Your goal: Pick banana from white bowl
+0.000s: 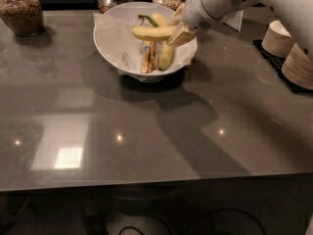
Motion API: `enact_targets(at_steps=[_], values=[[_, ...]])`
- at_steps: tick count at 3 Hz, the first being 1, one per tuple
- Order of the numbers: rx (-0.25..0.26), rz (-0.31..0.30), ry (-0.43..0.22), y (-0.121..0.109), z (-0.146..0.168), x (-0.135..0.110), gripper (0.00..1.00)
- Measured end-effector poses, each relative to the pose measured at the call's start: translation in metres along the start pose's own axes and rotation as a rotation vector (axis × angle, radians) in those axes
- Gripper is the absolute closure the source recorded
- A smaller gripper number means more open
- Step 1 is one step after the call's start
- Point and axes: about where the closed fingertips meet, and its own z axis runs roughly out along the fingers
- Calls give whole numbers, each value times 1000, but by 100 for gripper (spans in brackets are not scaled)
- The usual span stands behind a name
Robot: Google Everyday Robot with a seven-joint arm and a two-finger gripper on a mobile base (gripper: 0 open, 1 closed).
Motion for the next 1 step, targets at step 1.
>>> enact_targets(at_steps=[1], values=[[35,57,-60,14,-55,-9,100]])
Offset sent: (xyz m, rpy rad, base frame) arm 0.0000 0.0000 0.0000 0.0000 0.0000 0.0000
